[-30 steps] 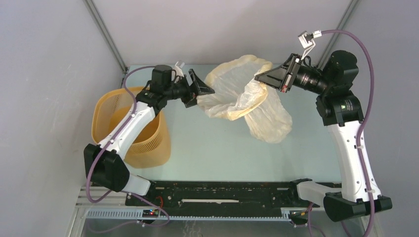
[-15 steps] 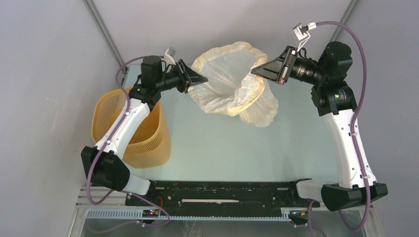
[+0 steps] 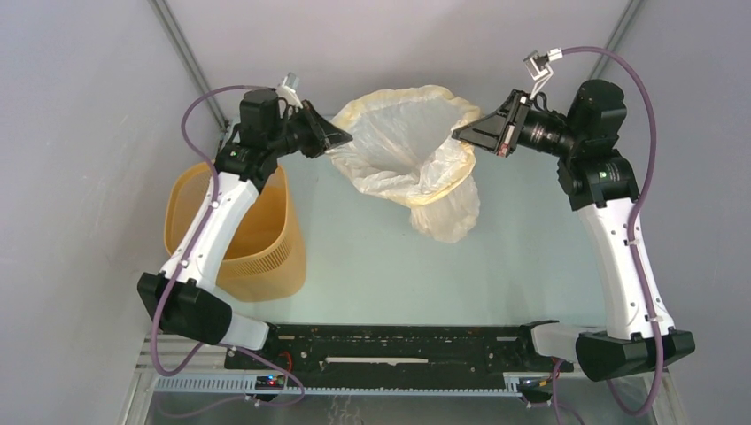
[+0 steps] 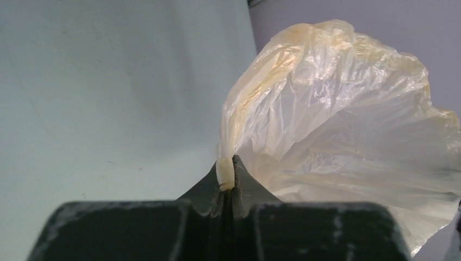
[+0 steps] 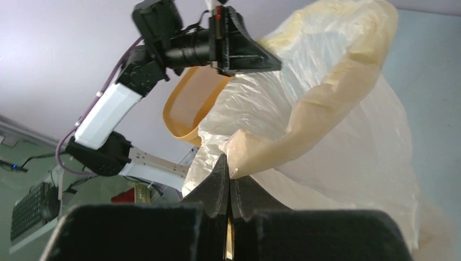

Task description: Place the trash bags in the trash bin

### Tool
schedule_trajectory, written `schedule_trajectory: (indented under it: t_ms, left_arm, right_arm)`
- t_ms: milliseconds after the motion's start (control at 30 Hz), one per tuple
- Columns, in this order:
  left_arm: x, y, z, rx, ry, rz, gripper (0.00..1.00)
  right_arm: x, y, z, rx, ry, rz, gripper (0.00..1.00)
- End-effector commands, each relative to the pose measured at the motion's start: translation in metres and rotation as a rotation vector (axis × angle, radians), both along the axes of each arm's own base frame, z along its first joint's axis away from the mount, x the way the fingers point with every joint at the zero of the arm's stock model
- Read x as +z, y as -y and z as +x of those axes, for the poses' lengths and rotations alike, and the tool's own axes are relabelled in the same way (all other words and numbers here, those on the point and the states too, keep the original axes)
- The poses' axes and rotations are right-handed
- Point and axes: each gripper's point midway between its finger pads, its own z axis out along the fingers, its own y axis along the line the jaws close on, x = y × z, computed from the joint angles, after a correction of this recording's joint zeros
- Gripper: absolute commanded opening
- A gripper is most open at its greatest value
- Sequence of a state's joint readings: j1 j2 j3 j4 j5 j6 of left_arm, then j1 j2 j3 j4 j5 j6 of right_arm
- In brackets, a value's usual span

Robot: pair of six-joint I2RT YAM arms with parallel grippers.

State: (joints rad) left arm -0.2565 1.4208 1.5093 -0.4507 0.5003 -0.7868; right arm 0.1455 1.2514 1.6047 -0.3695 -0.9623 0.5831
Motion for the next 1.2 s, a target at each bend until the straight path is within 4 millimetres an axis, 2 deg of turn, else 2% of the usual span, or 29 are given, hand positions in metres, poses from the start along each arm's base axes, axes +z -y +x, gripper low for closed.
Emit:
schedule_trajectory:
  t_ms: [0,33,100,200,267,333,367,400,433,467,500,567,600,633,667,700,733,767,800,833,900,967,1000,1033,1067,1133,1167]
  left_arm:
    - [0.006,-0.020,0.006,0.092,0.092,0.116,0.02]
    - [0.001,-0.021,0.008,0.109,0.086,0.149,0.00]
    - [-0.009,-0.019,0.011,0.135,0.088,0.226,0.00]
    - [-0.031,0.003,0.019,0.129,0.078,0.319,0.00]
    - [-0.045,0.009,0.036,0.177,0.035,0.341,0.00]
    - [-0.042,0.014,0.058,0.208,0.004,0.308,0.00]
    - [-0.027,0.018,0.068,0.212,0.017,0.282,0.00]
    - [-0.004,0.022,0.076,0.209,0.051,0.253,0.00]
    - [0.027,0.023,0.079,0.218,0.095,0.231,0.00]
    - [0.065,0.023,0.079,0.227,0.161,0.203,0.00]
    - [0.110,0.021,0.069,0.235,0.252,0.172,0.00]
    - [0.204,0.015,0.026,0.249,0.494,0.113,0.00]
    - [0.240,0.009,0.002,0.273,0.607,0.098,0.00]
    - [0.263,0.004,-0.022,0.284,0.701,0.099,0.00]
    - [0.276,0.000,-0.042,0.298,0.772,0.101,0.00]
    - [0.271,-0.001,-0.051,0.313,0.810,0.118,0.00]
    - [0.253,-0.004,-0.053,0.346,0.817,0.133,0.00]
    - [0.224,-0.007,-0.044,0.400,0.792,0.138,0.00]
    - [0.179,-0.009,-0.032,0.432,0.711,0.163,0.00]
    - [0.130,-0.010,-0.019,0.437,0.609,0.211,0.00]
    - [0.014,-0.003,0.000,0.334,0.375,0.366,0.00]
    - [-0.073,-0.001,0.000,0.212,0.181,0.506,0.00]
    - [-0.099,0.000,-0.003,0.165,0.113,0.552,0.00]
    - [-0.118,0.002,-0.008,0.130,0.062,0.577,0.00]
    - [-0.128,0.007,-0.011,0.102,0.040,0.569,0.00]
    - [-0.126,0.019,-0.012,0.065,0.042,0.517,0.00]
    - [-0.115,0.025,-0.009,0.056,0.064,0.485,0.00]
  right_arm:
    - [-0.027,0.018,0.011,-0.176,-0.091,-0.062,0.00]
    - [-0.045,0.025,0.020,-0.251,-0.167,-0.085,0.00]
    - [-0.094,0.040,0.035,-0.395,-0.368,-0.130,0.00]
    - [-0.165,0.051,0.055,-0.519,-0.597,-0.189,0.00]
    - [-0.194,0.058,0.074,-0.599,-0.694,-0.240,0.00]
    - [-0.204,0.063,0.101,-0.660,-0.757,-0.270,0.00]
    - [-0.195,0.063,0.115,-0.666,-0.766,-0.279,0.00]
    - [-0.178,0.060,0.128,-0.660,-0.771,-0.281,0.00]
    - [-0.151,0.055,0.135,-0.634,-0.754,-0.267,0.00]
    - [-0.085,0.046,0.143,-0.595,-0.620,-0.197,0.00]
    - [-0.041,0.039,0.139,-0.557,-0.518,-0.152,0.00]
    - [0.038,0.026,0.112,-0.468,-0.320,-0.031,0.00]
    - [0.073,0.021,0.089,-0.418,-0.225,0.027,0.00]
    - [0.094,0.016,0.069,-0.372,-0.150,0.054,0.00]
    - [0.109,0.013,0.049,-0.350,-0.050,0.059,0.00]
    - [0.109,0.007,0.036,-0.342,0.070,0.031,0.00]
    - [0.096,0.007,0.026,-0.379,0.162,0.012,0.00]
    - [0.083,0.011,0.020,-0.441,0.249,0.012,0.01]
    - [0.048,0.013,0.025,-0.496,0.256,-0.001,0.04]
    - [0.013,0.018,0.032,-0.543,0.231,-0.013,0.00]
    - [-0.080,0.031,0.055,-0.593,0.047,-0.124,0.00]
    - [-0.179,0.033,0.056,-0.546,-0.198,-0.308,0.00]
    - [-0.217,0.035,0.052,-0.524,-0.302,-0.395,0.00]
    - [-0.247,0.035,0.046,-0.500,-0.389,-0.465,0.00]
    - [-0.269,0.034,0.041,-0.467,-0.458,-0.514,0.00]
    - [-0.292,0.032,0.035,-0.416,-0.539,-0.554,0.00]
    - [-0.293,0.030,0.036,-0.404,-0.547,-0.541,0.00]
